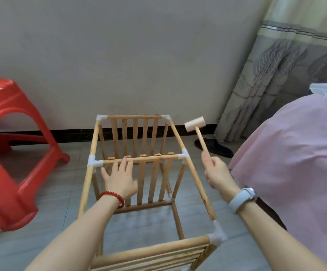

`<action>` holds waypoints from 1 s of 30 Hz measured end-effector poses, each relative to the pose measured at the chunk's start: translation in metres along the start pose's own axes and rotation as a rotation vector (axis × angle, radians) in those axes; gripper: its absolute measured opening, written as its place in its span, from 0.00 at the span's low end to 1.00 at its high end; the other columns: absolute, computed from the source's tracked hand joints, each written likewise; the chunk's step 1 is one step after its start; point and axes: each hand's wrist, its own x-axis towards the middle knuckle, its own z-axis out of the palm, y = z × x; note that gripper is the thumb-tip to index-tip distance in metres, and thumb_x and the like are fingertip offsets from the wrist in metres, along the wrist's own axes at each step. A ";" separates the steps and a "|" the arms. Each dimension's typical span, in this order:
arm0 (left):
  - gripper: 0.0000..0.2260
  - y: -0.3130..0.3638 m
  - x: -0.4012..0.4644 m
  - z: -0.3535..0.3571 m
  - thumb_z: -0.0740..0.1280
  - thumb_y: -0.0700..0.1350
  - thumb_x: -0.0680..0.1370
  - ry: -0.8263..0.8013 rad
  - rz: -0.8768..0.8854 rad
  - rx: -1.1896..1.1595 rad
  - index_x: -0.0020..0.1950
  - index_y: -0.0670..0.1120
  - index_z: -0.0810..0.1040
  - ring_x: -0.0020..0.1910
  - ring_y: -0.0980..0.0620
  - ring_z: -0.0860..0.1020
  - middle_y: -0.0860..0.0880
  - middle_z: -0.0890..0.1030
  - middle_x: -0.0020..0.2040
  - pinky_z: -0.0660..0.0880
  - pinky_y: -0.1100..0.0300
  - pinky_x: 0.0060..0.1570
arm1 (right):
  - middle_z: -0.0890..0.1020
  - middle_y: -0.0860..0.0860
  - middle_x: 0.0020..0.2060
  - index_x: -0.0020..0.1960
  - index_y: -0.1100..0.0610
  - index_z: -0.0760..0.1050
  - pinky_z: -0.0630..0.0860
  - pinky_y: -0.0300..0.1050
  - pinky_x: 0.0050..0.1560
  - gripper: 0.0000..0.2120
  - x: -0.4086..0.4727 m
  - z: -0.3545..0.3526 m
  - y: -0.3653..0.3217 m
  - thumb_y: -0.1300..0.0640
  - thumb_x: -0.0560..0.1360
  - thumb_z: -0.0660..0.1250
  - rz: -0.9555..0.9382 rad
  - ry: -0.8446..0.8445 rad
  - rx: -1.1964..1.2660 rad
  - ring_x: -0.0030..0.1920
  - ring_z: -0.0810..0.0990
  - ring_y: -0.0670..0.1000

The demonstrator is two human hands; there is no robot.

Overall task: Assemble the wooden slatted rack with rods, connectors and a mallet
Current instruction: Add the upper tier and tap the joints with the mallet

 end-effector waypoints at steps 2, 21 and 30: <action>0.33 -0.005 0.000 -0.003 0.61 0.55 0.78 -0.008 0.002 0.032 0.78 0.50 0.47 0.77 0.47 0.48 0.51 0.49 0.79 0.47 0.34 0.70 | 0.71 0.51 0.32 0.42 0.57 0.70 0.66 0.42 0.31 0.17 0.005 0.005 0.019 0.48 0.82 0.53 0.071 -0.013 -0.131 0.30 0.68 0.48; 0.32 0.001 0.018 -0.018 0.63 0.53 0.74 -0.014 0.019 0.103 0.76 0.54 0.55 0.73 0.47 0.58 0.48 0.60 0.73 0.51 0.34 0.70 | 0.75 0.59 0.38 0.52 0.61 0.64 0.70 0.54 0.37 0.11 0.002 -0.027 -0.016 0.53 0.82 0.51 -0.279 0.588 -0.279 0.41 0.76 0.67; 0.30 0.001 0.017 -0.022 0.64 0.52 0.74 -0.017 0.041 0.065 0.74 0.54 0.58 0.71 0.48 0.60 0.49 0.63 0.70 0.54 0.35 0.70 | 0.70 0.51 0.32 0.50 0.58 0.62 0.64 0.46 0.35 0.09 0.004 -0.013 -0.019 0.53 0.82 0.49 -0.261 0.530 -0.295 0.36 0.70 0.58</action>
